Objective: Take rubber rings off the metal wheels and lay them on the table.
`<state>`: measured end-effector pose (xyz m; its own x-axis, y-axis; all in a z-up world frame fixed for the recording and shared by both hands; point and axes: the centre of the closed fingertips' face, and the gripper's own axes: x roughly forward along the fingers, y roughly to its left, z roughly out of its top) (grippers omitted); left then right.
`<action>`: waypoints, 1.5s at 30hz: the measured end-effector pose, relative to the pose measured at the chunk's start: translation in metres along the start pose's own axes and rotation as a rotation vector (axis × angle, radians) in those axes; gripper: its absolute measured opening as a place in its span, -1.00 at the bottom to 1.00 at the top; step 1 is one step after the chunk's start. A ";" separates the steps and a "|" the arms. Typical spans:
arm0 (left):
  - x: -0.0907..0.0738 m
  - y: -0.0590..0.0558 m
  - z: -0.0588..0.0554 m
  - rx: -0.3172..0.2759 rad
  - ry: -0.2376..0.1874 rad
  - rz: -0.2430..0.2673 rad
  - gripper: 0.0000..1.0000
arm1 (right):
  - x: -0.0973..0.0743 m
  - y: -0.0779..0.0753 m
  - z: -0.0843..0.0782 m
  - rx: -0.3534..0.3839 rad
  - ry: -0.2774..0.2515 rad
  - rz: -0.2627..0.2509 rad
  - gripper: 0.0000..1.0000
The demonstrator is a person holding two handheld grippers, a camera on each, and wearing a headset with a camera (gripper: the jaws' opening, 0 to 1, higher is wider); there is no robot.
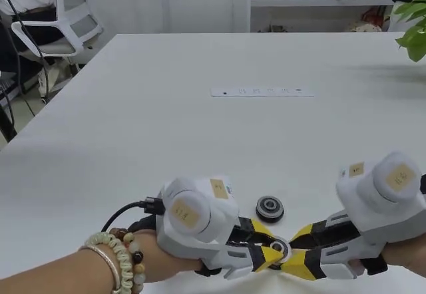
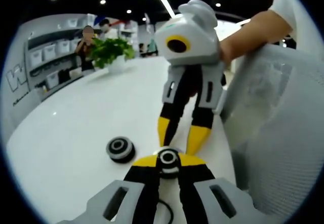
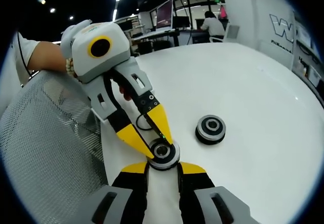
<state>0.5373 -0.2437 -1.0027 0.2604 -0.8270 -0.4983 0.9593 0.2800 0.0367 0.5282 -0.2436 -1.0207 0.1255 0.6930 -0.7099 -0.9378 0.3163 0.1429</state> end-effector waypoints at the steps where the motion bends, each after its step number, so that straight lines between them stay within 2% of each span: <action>1: 0.000 0.000 0.000 -0.001 0.000 0.000 -0.72 | 0.000 0.000 0.000 0.001 0.003 0.000 -0.61; 4: 0.000 0.000 0.000 -0.002 -0.002 0.000 -0.72 | -0.001 -0.001 -0.002 -0.029 0.015 0.000 -0.68; 5: 0.000 0.000 0.000 -0.004 -0.002 0.003 -0.72 | -0.003 -0.002 -0.005 -0.062 0.031 -0.002 -0.76; 7: 0.000 0.001 0.000 -0.006 -0.003 0.003 -0.72 | -0.003 -0.002 -0.005 -0.035 0.020 0.000 -0.82; 10: 0.000 0.001 0.000 -0.008 -0.002 0.005 -0.72 | -0.004 -0.002 -0.006 -0.054 0.030 -0.006 -0.89; 11: 0.000 0.001 0.000 -0.009 -0.001 0.006 -0.72 | -0.004 -0.005 -0.008 -0.059 0.049 -0.024 -1.00; 12: 0.000 0.001 0.000 -0.010 -0.001 0.007 -0.72 | -0.003 -0.004 -0.006 -0.063 0.035 -0.014 -1.00; 16: 0.000 0.001 0.000 -0.012 -0.001 0.008 -0.72 | -0.004 -0.006 -0.006 -0.036 0.038 -0.022 -1.00; 20: 0.000 0.002 0.000 -0.014 0.000 0.011 -0.73 | -0.005 -0.012 -0.006 0.043 0.043 -0.047 -1.00; 26: 0.000 0.002 0.000 -0.012 0.000 0.012 -0.73 | -0.007 -0.012 -0.006 0.203 0.017 -0.024 -1.00; 28: 0.000 0.002 0.000 -0.012 0.000 0.010 -0.73 | -0.010 -0.022 0.000 0.243 -0.034 -0.056 -1.00; 30: 0.000 0.002 -0.001 -0.011 0.000 0.010 -0.73 | -0.018 -0.025 0.014 0.355 -0.124 -0.032 -1.00; 32: 0.000 0.002 -0.001 -0.011 -0.001 0.009 -0.73 | -0.023 -0.030 0.018 0.383 -0.164 -0.036 -1.00; 35: 0.000 0.002 -0.001 -0.011 -0.001 0.009 -0.73 | -0.025 -0.031 0.006 0.338 -0.132 -0.064 -1.00; 38: 0.001 0.002 -0.001 -0.011 -0.002 0.009 -0.73 | -0.021 -0.025 -0.009 0.299 -0.057 -0.049 -1.00; 40: 0.001 0.002 -0.001 -0.011 -0.002 0.009 -0.73 | -0.017 -0.019 -0.008 0.257 -0.042 -0.035 -1.00; 43: 0.001 0.002 -0.001 -0.010 -0.001 0.009 -0.73 | -0.011 -0.010 -0.006 0.206 -0.038 0.016 -1.00; 45: 0.001 0.002 -0.001 -0.010 -0.002 0.008 -0.73 | -0.009 -0.006 -0.005 0.159 -0.028 0.018 -1.00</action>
<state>0.5397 -0.2432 -1.0036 0.2687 -0.8254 -0.4966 0.9559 0.2919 0.0321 0.5314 -0.2548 -1.0190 0.1202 0.7168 -0.6869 -0.8770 0.4008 0.2648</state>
